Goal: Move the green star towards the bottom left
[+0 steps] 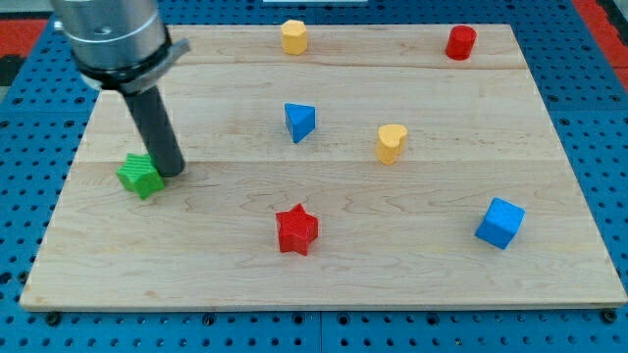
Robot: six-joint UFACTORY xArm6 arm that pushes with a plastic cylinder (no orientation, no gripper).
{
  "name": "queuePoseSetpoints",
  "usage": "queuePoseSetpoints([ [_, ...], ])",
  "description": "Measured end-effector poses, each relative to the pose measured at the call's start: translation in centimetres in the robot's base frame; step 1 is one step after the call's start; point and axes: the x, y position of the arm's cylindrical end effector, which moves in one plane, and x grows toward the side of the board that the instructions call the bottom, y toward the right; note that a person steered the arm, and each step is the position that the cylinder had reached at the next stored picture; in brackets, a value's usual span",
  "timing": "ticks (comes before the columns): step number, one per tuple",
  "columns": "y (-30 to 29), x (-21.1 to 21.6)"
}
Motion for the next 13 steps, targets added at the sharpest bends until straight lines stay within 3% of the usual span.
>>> queuePoseSetpoints([
  [1,-0.1,-3.1],
  [3,-6.6,-1.2],
  [5,-4.7,-2.5],
  [6,-2.8,-0.4],
  [7,-4.8,3.4],
  [8,-6.1,3.1],
  [9,-3.3,0.9],
  [10,-1.5,1.9],
  [11,-3.3,4.1],
  [13,-3.6,4.3],
])
